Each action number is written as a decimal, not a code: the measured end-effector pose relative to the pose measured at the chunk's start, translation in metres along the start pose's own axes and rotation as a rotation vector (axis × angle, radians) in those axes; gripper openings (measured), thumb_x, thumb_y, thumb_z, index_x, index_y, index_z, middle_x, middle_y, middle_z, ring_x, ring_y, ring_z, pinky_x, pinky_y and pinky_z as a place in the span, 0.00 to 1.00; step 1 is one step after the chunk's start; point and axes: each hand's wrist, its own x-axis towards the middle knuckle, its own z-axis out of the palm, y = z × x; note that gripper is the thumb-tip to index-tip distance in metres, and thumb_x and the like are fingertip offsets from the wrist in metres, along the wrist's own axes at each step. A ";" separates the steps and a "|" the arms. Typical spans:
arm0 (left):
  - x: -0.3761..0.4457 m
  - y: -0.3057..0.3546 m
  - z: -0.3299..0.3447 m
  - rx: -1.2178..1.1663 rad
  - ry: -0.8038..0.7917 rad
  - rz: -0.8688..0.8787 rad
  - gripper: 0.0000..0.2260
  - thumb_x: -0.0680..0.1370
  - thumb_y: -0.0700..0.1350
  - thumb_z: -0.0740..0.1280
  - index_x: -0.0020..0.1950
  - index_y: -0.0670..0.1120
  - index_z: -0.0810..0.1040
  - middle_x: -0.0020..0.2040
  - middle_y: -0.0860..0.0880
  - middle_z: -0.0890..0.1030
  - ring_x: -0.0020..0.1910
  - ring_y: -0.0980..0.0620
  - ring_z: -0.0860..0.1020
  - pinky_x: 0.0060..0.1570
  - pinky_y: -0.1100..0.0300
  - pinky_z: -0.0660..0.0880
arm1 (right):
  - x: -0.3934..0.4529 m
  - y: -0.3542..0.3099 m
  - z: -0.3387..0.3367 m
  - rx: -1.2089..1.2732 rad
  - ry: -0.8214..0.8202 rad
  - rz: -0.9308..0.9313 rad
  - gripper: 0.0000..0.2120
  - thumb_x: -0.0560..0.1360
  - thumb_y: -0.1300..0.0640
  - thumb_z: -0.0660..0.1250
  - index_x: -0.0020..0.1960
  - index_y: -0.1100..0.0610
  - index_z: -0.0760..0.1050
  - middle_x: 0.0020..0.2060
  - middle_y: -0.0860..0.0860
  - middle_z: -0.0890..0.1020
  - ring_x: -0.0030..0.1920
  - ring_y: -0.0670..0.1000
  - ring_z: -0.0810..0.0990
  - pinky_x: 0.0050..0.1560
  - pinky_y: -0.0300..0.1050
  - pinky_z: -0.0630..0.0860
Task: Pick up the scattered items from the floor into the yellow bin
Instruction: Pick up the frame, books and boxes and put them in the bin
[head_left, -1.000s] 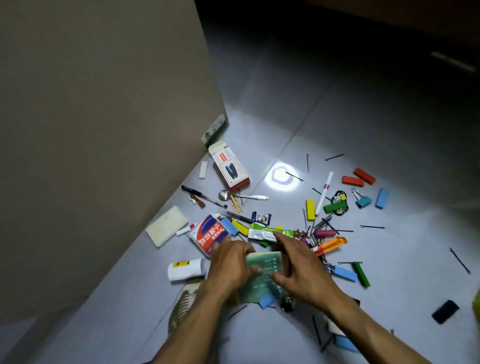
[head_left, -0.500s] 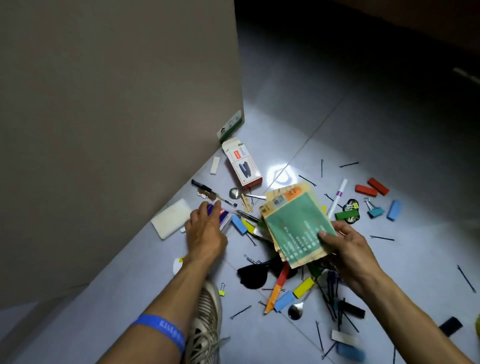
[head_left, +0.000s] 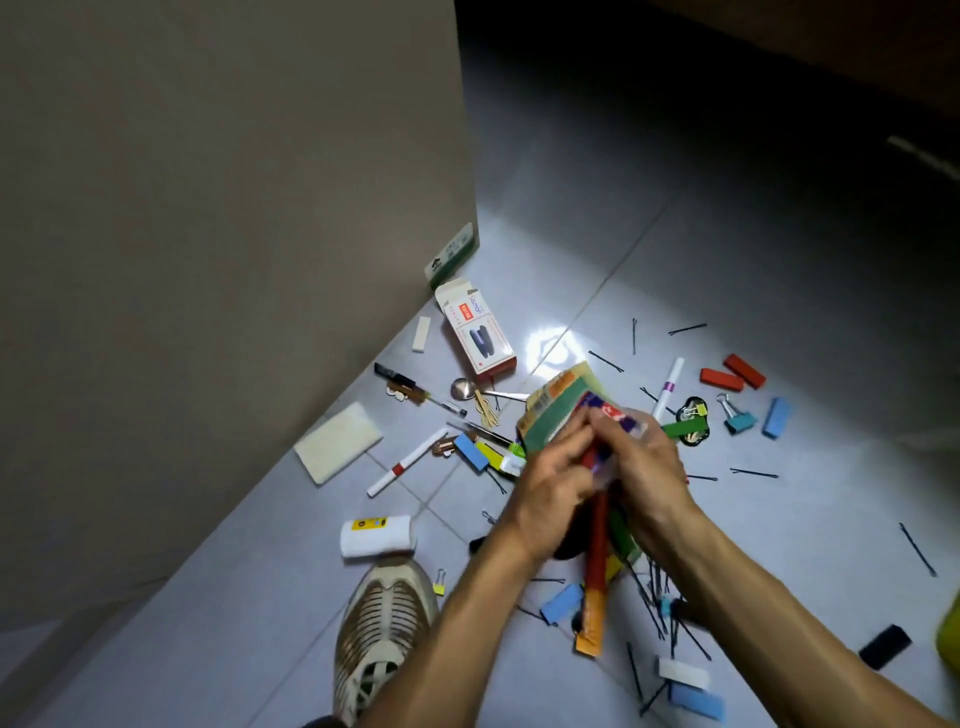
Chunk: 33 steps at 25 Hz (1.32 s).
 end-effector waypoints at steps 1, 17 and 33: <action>-0.001 -0.006 -0.008 -0.116 0.099 -0.070 0.19 0.71 0.38 0.62 0.58 0.52 0.83 0.60 0.57 0.82 0.64 0.51 0.77 0.59 0.58 0.77 | 0.005 -0.003 -0.009 -0.015 0.094 -0.012 0.16 0.76 0.57 0.70 0.60 0.63 0.74 0.50 0.63 0.84 0.41 0.54 0.85 0.39 0.46 0.80; 0.027 -0.008 -0.011 0.149 0.325 -0.029 0.11 0.80 0.45 0.65 0.42 0.54 0.84 0.38 0.52 0.83 0.36 0.56 0.78 0.35 0.63 0.75 | 0.001 -0.003 -0.013 0.015 0.050 -0.235 0.14 0.77 0.56 0.68 0.62 0.55 0.75 0.49 0.51 0.85 0.45 0.48 0.85 0.36 0.37 0.80; -0.032 -0.029 -0.200 1.192 0.700 -0.421 0.33 0.65 0.59 0.74 0.65 0.46 0.72 0.62 0.42 0.74 0.63 0.40 0.70 0.59 0.51 0.68 | 0.003 0.011 -0.008 -0.007 0.014 -0.140 0.08 0.77 0.56 0.68 0.56 0.55 0.78 0.46 0.50 0.87 0.43 0.51 0.87 0.35 0.42 0.82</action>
